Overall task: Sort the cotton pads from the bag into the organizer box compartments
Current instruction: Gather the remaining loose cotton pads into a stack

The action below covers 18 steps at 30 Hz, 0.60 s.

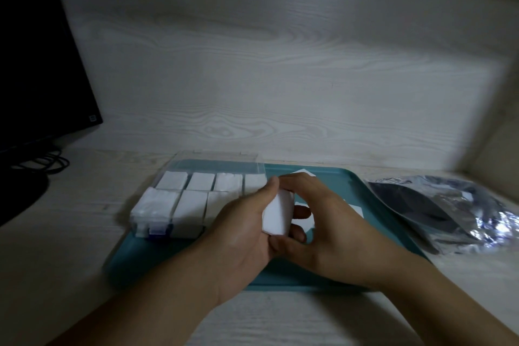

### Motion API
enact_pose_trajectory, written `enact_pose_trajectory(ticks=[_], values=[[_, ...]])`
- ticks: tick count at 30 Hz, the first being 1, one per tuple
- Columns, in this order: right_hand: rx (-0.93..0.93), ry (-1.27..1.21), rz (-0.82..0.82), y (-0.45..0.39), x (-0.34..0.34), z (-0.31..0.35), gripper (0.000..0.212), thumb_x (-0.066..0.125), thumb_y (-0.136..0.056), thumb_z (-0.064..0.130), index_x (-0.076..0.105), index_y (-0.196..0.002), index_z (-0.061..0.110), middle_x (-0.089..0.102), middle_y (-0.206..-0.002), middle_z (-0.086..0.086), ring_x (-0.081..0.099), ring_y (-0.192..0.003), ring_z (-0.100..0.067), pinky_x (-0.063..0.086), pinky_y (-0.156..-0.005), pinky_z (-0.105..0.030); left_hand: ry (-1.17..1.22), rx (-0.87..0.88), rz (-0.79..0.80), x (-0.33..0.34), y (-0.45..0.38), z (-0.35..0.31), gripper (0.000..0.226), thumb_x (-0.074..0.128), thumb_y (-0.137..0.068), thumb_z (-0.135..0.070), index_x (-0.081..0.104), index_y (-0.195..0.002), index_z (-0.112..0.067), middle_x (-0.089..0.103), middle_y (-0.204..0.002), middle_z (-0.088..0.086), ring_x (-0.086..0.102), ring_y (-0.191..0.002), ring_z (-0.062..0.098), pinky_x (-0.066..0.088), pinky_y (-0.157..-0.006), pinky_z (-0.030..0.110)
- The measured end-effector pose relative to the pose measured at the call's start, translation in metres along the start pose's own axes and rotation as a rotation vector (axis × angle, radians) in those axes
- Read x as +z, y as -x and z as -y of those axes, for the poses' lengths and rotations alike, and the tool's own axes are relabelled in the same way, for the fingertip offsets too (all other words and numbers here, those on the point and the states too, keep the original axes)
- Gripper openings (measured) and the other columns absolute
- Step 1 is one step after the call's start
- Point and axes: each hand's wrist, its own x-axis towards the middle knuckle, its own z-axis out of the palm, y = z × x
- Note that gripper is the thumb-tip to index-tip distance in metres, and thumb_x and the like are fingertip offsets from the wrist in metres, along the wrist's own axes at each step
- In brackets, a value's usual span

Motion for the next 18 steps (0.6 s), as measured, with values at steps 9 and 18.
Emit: enact_pose_trajectory(ticks=[9, 18], values=[[0.457, 0.273, -0.193, -0.009, -0.013, -0.048, 0.041, 0.058, -0.093, 0.042, 0.062, -0.126, 0.019, 0.061, -0.123, -0.001, 0.052, -0.116, -0.015, 0.043, -0.097, -0.031, 0.013, 0.107, -0.261, -0.005, 0.002, -0.017, 0.028, 0.041, -0.105, -0.032, 0.064, -0.108, -0.016, 0.066, -0.068, 0.008, 0.044, -0.046, 0.016, 0.034, -0.04, 0.022], [0.565, 0.451, 0.103, -0.007, 0.012, -0.058, 0.051, 0.059, -0.086, 0.058, 0.058, -0.125, 0.024, 0.05, -0.129, 0.001, 0.033, -0.126, -0.022, 0.032, -0.106, -0.035, 0.059, 0.145, -0.34, -0.012, 0.002, -0.027, 0.04, 0.036, -0.105, -0.043, 0.063, -0.104, -0.014, 0.062, -0.075, 0.008, 0.039, -0.047, 0.013, 0.025, -0.036, 0.02]])
